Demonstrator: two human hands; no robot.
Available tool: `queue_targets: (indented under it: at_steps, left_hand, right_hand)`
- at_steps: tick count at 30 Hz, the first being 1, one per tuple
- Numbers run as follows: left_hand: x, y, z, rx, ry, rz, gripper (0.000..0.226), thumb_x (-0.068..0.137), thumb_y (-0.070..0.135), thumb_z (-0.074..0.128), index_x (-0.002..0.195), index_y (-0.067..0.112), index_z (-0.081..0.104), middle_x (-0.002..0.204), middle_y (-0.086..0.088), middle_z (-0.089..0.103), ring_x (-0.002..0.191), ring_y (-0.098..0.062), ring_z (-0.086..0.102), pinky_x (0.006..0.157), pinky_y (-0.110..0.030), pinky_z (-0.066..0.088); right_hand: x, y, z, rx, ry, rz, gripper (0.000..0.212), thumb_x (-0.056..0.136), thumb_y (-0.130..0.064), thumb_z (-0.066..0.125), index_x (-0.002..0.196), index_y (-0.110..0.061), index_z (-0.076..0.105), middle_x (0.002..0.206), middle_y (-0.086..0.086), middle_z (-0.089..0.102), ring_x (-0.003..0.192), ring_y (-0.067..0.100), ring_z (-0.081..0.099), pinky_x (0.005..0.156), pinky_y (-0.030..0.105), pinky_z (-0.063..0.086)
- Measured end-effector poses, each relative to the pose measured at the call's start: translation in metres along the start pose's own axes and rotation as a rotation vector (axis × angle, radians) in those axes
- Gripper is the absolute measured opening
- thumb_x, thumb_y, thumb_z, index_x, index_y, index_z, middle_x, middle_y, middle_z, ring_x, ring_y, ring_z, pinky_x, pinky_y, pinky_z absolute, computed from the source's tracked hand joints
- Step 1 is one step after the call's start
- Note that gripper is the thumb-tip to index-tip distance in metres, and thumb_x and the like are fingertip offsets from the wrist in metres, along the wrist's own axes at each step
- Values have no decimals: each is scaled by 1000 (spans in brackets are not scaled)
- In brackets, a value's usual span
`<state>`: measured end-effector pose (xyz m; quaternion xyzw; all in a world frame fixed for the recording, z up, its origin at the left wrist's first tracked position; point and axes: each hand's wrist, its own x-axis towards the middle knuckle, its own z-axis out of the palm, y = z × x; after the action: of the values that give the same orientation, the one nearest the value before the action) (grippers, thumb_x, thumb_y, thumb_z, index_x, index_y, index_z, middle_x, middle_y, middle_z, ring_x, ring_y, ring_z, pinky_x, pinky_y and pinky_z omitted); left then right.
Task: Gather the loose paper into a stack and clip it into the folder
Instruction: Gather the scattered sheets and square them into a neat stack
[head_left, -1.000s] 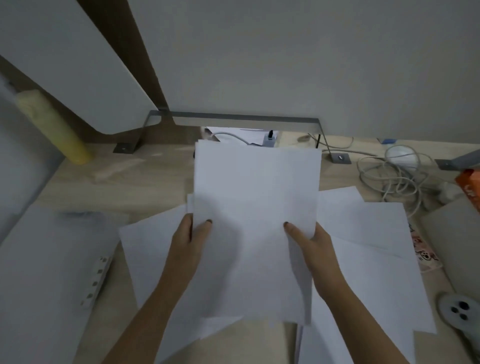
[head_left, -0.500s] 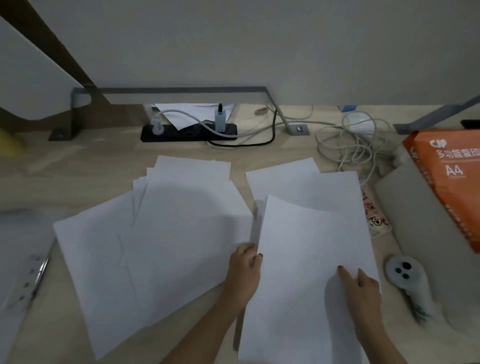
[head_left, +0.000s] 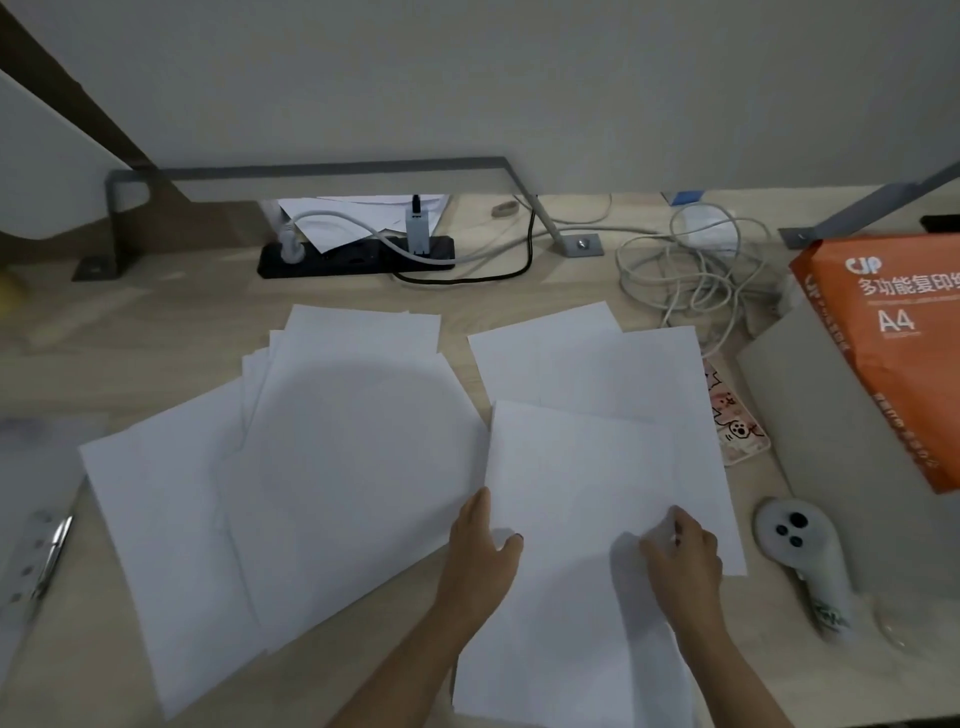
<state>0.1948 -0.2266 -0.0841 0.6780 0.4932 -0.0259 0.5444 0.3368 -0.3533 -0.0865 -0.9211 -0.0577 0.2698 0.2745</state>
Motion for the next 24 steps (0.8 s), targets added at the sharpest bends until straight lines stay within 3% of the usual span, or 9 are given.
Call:
queue_targets:
  at_steps: [3, 5, 8, 12, 16, 20, 24]
  left_hand:
    - [3, -3, -6, -85, 10, -36, 59, 88, 18, 51, 143, 19, 30, 142, 4, 38, 132, -17, 38, 109, -32, 34]
    - [10, -3, -10, -109, 25, -62, 49, 80, 24, 53, 128, 20, 47, 130, 1, 53, 114, -16, 55, 99, -39, 47]
    - [24, 1, -15, -132, 81, -113, 26, 76, 22, 56, 101, 12, 57, 101, -2, 66, 88, -18, 64, 77, -33, 52]
    - [40, 13, -16, -146, 90, -171, 21, 79, 15, 62, 91, -1, 65, 92, -17, 71, 77, -26, 66, 69, -32, 50]
    - [44, 18, -13, -167, 42, -196, 23, 79, 21, 65, 97, 9, 59, 95, -7, 67, 87, -26, 66, 79, -37, 55]
    - [43, 14, -8, -160, -1, -141, 16, 88, 21, 56, 100, 18, 47, 98, 0, 59, 91, -21, 61, 82, -35, 51]
    - [40, 6, -11, -186, 17, -109, 20, 93, 17, 48, 113, 16, 48, 108, -1, 58, 97, -21, 58, 85, -33, 47]
  right_hand:
    - [2, 1, -1, -18, -15, -39, 45, 84, -19, 59, 126, -6, 49, 128, 28, 46, 115, 44, 45, 98, 47, 35]
    - [11, -1, -8, -28, 35, -70, 39, 82, -24, 55, 115, -2, 56, 118, 31, 55, 107, 43, 52, 90, 44, 41]
    - [44, -13, -28, -72, 192, -105, 43, 86, -10, 58, 125, 8, 51, 123, 35, 53, 113, 45, 51, 95, 46, 41]
    - [85, -27, -45, -107, 117, 21, 47, 88, -11, 53, 132, 1, 42, 129, 27, 43, 113, 42, 48, 97, 47, 42]
    - [99, -26, -43, -69, 116, 100, 48, 85, -19, 58, 128, -3, 45, 123, 24, 48, 110, 41, 51, 95, 45, 43]
    - [106, -16, -43, -43, 64, 142, 27, 83, -21, 53, 101, -2, 55, 89, 16, 59, 89, 34, 57, 77, 36, 42]
    - [99, -23, -41, -10, -8, 110, 14, 88, -19, 52, 95, -7, 54, 89, 11, 59, 83, 30, 56, 70, 29, 38]
